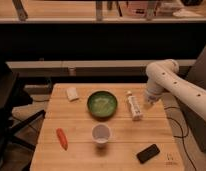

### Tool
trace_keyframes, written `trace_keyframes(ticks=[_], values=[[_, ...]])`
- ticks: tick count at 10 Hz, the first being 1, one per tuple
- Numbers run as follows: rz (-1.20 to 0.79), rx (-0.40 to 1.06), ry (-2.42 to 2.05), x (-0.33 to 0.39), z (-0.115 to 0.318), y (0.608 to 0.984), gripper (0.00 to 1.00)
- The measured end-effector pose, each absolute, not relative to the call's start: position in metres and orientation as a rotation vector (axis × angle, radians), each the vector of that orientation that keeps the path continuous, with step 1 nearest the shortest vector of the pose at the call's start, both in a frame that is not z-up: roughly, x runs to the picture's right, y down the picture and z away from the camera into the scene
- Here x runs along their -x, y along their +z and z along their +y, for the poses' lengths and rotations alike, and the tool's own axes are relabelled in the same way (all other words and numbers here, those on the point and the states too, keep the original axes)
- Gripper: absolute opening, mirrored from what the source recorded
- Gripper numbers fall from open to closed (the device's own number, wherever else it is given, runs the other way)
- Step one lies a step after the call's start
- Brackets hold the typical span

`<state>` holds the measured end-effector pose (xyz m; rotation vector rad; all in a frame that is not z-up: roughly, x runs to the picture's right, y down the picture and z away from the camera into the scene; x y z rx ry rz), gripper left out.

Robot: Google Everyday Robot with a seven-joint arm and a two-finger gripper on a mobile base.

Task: Move the arm in a circular motion

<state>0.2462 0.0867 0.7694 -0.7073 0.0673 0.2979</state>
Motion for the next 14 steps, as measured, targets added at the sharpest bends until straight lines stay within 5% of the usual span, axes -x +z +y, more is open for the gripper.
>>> trace_keyframes(ticks=[14], values=[[0.076, 0.723, 0.242, -0.233, 0.090, 0.784, 0.03]])
